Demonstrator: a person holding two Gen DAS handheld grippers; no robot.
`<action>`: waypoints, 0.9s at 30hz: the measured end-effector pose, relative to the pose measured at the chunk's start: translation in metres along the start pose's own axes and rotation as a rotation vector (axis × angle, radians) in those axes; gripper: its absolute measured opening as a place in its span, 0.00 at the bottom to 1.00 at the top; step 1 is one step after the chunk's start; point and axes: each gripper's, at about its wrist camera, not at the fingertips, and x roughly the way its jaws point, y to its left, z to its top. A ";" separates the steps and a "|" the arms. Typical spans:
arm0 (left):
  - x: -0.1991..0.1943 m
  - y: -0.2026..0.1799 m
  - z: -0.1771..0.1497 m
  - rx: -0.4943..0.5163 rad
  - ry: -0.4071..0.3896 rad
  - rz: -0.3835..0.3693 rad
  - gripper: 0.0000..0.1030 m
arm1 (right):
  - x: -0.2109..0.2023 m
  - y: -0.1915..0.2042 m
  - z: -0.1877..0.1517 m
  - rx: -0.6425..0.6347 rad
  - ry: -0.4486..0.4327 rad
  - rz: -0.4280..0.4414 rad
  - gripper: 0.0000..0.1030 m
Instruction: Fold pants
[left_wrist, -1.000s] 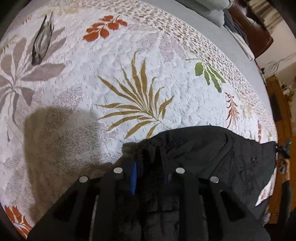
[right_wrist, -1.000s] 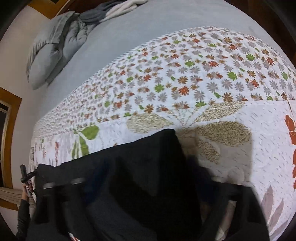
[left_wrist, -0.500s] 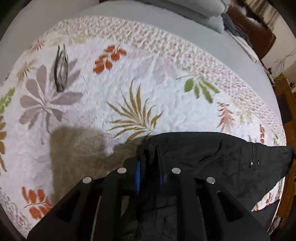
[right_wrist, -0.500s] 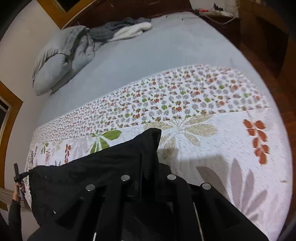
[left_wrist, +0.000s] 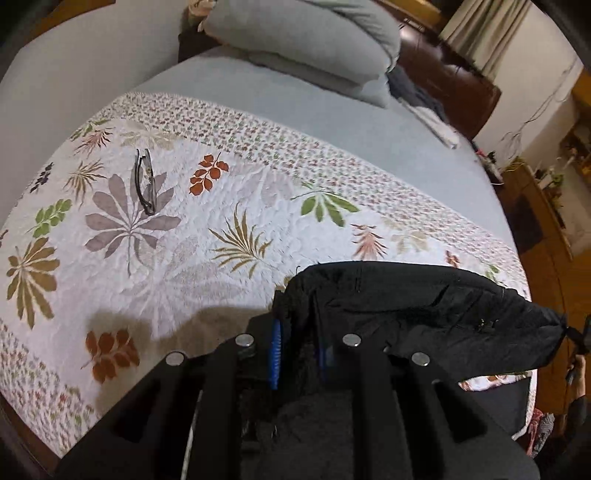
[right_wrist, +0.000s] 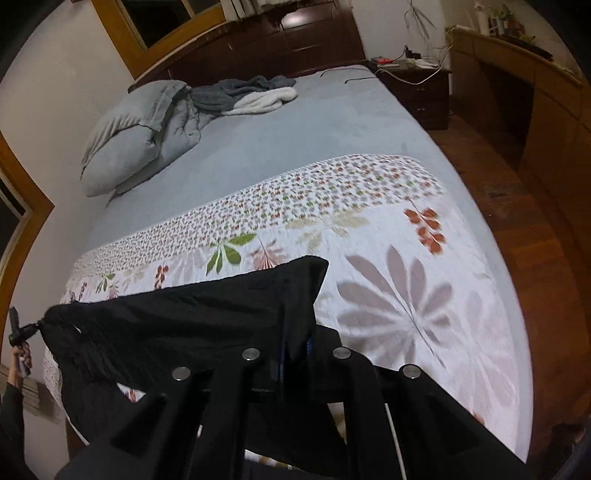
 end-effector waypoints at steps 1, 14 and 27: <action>-0.010 -0.001 -0.008 0.005 -0.008 -0.006 0.13 | -0.008 0.000 -0.009 -0.001 -0.007 -0.002 0.08; -0.073 0.033 -0.122 -0.037 -0.037 -0.074 0.13 | -0.082 0.005 -0.128 -0.024 -0.127 -0.014 0.08; -0.047 0.080 -0.250 -0.056 0.036 -0.034 0.17 | -0.125 0.014 -0.258 0.046 -0.234 -0.007 0.18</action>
